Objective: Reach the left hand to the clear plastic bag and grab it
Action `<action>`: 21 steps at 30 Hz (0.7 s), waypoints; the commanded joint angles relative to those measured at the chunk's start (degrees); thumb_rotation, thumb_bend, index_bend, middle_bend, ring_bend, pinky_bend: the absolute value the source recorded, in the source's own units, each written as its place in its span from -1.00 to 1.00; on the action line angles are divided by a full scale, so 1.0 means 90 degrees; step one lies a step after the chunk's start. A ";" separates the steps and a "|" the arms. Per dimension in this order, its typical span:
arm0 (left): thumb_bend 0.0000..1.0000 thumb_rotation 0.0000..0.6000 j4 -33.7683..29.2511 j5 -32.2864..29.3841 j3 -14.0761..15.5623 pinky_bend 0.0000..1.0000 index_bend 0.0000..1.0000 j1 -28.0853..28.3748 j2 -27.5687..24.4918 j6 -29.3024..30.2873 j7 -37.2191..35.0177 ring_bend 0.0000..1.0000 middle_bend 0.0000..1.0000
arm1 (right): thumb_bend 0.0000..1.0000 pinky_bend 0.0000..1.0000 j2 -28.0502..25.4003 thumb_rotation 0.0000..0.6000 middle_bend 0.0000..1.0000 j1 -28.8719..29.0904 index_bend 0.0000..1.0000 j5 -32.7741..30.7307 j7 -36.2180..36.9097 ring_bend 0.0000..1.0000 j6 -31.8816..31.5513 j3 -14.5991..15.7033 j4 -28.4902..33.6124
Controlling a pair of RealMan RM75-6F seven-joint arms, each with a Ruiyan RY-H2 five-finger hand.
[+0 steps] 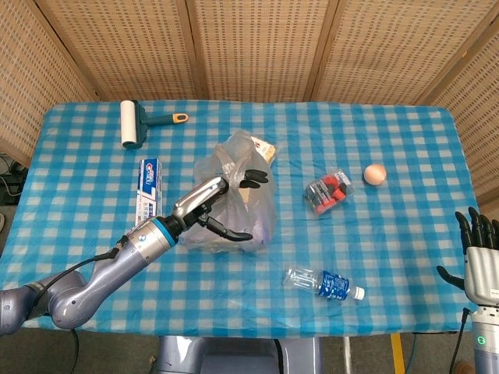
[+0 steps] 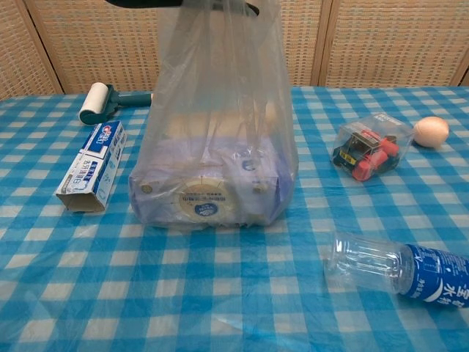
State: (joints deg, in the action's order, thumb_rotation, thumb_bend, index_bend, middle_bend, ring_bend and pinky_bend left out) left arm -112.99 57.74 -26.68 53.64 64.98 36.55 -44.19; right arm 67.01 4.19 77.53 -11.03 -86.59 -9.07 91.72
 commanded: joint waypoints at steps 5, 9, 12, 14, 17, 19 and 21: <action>-1.00 1.00 0.0291 0.0175 -0.0321 -0.84 -0.59 -0.0011 0.0771 0.0071 -0.0766 -0.69 -0.76 | -1.00 -1.00 0.0027 1.00 -1.00 0.0023 -1.00 -0.0038 -0.0071 -1.00 0.0036 0.0002 -0.0020; -1.00 1.00 0.0525 0.0134 -0.0438 -0.84 -0.59 0.0122 0.1046 0.0104 -0.0792 -0.69 -0.76 | -1.00 -1.00 0.0033 1.00 -1.00 0.0036 -1.00 -0.0075 -0.0071 -1.00 0.0070 -0.0002 -0.0038; -1.00 1.00 0.0631 -0.0013 -0.0574 -0.84 -0.59 0.0271 0.1198 0.0072 -0.0811 -0.68 -0.75 | -1.00 -1.00 0.0039 1.00 -1.00 0.0048 -1.00 -0.0099 -0.0075 -1.00 0.0092 -0.0007 -0.0055; -1.00 1.00 0.0666 -0.0096 -0.0609 -0.84 -0.60 0.0346 0.1250 0.0028 -0.0778 -0.66 -0.75 | -1.00 -1.00 0.0045 1.00 -1.00 0.0054 -1.00 -0.0111 -0.0076 -1.00 0.0103 -0.0009 -0.0066; -1.00 1.00 0.0734 -0.0367 -0.0744 -0.83 -0.68 0.0486 0.1355 -0.0156 -0.0923 -0.62 -0.72 | -1.00 -1.00 0.0053 1.00 -1.00 0.0066 -1.00 -0.0131 -0.0079 -1.00 0.0122 -0.0014 -0.0077; -1.00 1.00 0.0797 -0.0533 -0.0860 -0.80 -0.69 0.0565 0.1428 -0.0277 -0.1049 -0.56 -0.66 | -1.00 -1.00 0.0058 1.00 -1.00 0.0071 -1.00 -0.0138 -0.0084 -1.00 0.0130 -0.0014 -0.0081; -1.00 1.00 0.0840 -0.0688 -0.0969 -0.62 -0.61 0.0611 0.1496 -0.0330 -0.1151 -0.41 -0.47 | -1.00 -1.00 0.0063 1.00 -1.00 0.0076 -1.00 -0.0150 -0.0092 -1.00 0.0134 -0.0018 -0.0087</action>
State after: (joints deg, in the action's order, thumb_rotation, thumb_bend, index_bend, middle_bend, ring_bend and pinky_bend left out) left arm -105.91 52.57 -34.58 58.59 77.80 34.10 -53.78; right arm 67.57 4.87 76.18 -11.85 -85.39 -9.22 90.94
